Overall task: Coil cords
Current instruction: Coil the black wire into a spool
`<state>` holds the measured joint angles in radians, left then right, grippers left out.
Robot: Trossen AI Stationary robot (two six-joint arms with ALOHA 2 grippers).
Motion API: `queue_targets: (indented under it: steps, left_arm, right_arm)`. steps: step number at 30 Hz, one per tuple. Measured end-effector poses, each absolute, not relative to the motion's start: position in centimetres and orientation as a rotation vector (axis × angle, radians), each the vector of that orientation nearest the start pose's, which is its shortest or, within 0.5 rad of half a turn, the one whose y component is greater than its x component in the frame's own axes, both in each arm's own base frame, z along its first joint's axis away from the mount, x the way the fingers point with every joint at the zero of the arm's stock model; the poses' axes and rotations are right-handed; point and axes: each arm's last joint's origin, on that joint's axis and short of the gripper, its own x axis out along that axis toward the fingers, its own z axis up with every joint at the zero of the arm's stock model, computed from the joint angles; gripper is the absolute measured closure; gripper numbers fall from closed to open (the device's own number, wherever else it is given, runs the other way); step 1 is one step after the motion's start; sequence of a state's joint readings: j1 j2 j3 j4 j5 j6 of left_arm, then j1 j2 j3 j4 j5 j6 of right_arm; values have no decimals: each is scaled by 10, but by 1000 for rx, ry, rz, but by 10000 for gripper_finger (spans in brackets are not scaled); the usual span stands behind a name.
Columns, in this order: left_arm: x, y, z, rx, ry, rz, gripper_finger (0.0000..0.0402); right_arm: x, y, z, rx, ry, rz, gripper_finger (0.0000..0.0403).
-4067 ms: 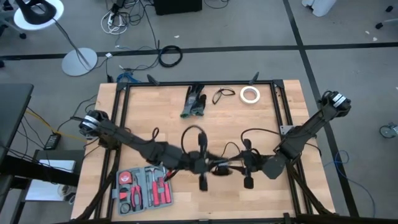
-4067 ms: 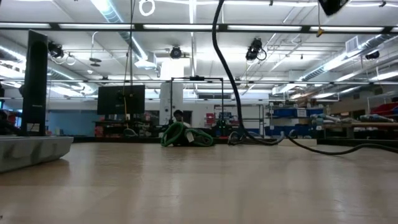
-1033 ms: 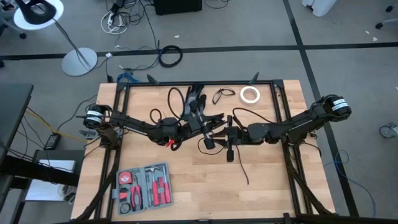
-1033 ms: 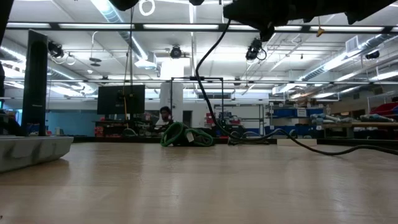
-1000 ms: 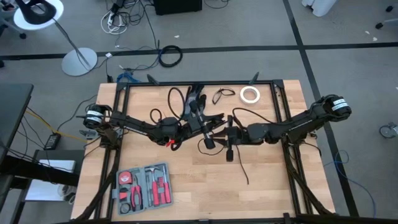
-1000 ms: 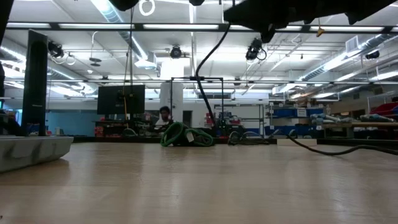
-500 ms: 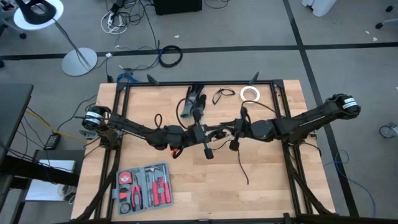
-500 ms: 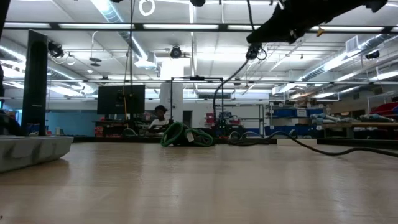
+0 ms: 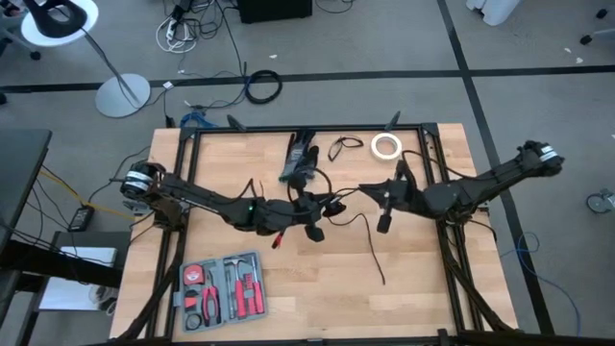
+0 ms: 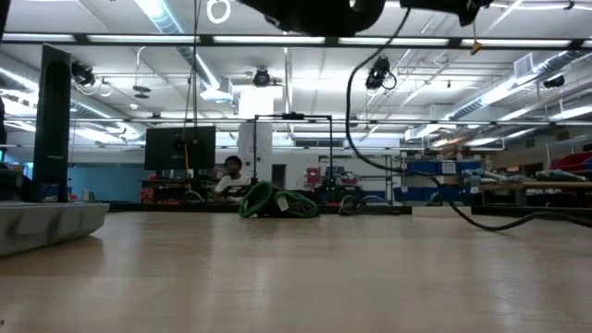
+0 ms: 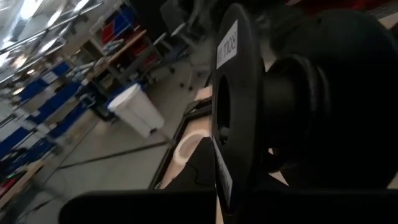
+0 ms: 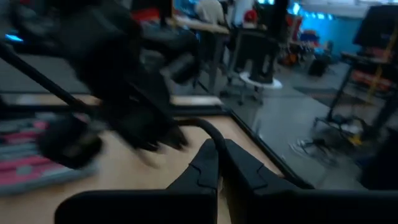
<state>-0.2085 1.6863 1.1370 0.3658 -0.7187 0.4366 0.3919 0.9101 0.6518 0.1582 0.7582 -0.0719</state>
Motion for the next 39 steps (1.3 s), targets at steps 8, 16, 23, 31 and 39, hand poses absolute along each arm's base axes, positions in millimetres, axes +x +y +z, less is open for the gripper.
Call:
queue_targets:
  steps: [8, 16, 23, 31, 39]
  left_arm:
    - [376, -46, 273, 502, 283, 516, 402]
    - [378, -33, 276, 537, 283, 585, 402]
    - [378, -37, 285, 523, 195, 593, 402]
    - [378, -47, 294, 473, 87, 561, 402]
    - [378, -50, 298, 370, -3, 510, 402]
  right_arm:
    - [209, 72, 294, -68, 38, -246, 397]
    - [243, 84, 294, -65, 59, -218, 395]
    - [277, 88, 294, -146, 120, -226, 395]
    - [280, 90, 296, -176, 116, -233, 395]
    - [285, 88, 289, -171, 135, -270, 394]
